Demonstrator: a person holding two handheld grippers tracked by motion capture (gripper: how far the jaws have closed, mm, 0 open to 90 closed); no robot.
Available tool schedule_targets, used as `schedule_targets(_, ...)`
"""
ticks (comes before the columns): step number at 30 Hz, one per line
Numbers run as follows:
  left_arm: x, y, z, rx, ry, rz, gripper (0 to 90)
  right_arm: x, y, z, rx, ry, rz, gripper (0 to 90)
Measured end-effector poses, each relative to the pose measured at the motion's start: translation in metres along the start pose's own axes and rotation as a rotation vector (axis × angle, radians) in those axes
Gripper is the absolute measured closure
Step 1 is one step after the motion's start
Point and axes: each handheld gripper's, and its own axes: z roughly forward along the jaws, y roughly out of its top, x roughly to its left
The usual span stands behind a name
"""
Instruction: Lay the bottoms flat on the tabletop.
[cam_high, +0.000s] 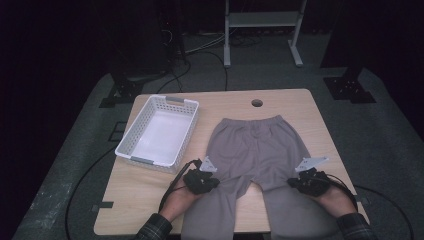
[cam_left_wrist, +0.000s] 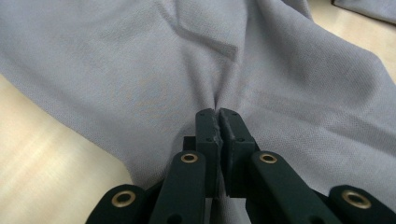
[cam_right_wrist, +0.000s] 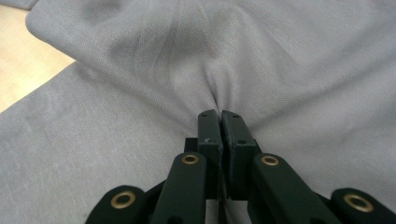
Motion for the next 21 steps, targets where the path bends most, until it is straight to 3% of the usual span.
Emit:
schedule_targets(9, -0.031, -0.018, -0.013, 0.011, -0.037, 0.029, 87.1, 0.031, -0.025, -0.019, 0.012, 0.012, -0.015, 86.4)
schedule_targets(17, -0.044, -0.024, -0.017, 0.009, -0.048, 0.031, 86.5, 0.042, -0.036, -0.027, 0.013, 0.021, -0.014, 85.7)
schedule_targets(20, -0.042, -0.024, -0.017, -0.004, -0.053, 0.021, 81.6, 0.04, -0.036, -0.027, 0.002, 0.017, -0.007, 71.0)
schedule_targets(21, -0.041, -0.023, -0.019, -0.016, -0.057, 0.015, 75.4, 0.038, -0.035, -0.026, -0.011, 0.017, 0.003, 60.6)
